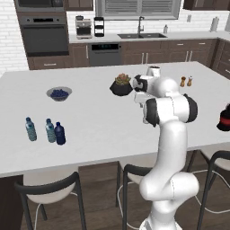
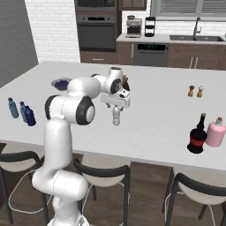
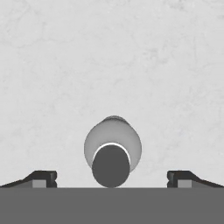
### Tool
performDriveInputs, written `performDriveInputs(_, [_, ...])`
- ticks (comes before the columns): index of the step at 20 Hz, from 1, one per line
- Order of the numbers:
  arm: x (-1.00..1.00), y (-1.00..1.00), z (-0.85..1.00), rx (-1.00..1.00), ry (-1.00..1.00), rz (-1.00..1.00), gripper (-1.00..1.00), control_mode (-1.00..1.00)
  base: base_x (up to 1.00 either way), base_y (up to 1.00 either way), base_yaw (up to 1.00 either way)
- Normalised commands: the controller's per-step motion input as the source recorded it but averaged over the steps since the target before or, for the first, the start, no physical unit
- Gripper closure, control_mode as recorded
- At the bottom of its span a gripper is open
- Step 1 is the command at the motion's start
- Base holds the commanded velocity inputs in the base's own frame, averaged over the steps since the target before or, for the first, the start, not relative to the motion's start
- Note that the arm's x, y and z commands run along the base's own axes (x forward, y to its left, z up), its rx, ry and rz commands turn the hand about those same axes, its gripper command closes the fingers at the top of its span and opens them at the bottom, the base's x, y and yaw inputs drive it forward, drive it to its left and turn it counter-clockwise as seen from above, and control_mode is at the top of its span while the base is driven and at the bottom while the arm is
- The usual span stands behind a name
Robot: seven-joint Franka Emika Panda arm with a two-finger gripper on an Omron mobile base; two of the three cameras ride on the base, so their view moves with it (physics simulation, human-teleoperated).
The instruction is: Move the plastic bottles in the middle to the plastics group, and the glass bottles in the middle to the glass group.
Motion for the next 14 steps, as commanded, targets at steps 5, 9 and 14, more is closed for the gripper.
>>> performDriveInputs(5, [0.1,0.01,-0.12,-0.06,-0.05,0.0,-1.0,-1.0,0.0,0.0,0.0])
performDriveInputs(9, [0.12,0.0,-0.04,-0.03,-0.11,0.0,-1.0,-1.0,0.0,0.0,0.0])
performDriveInputs(14, [0.0,0.0,-0.16,-0.02,-0.02,0.0,1.0,-1.0,0.0,0.0,0.0])
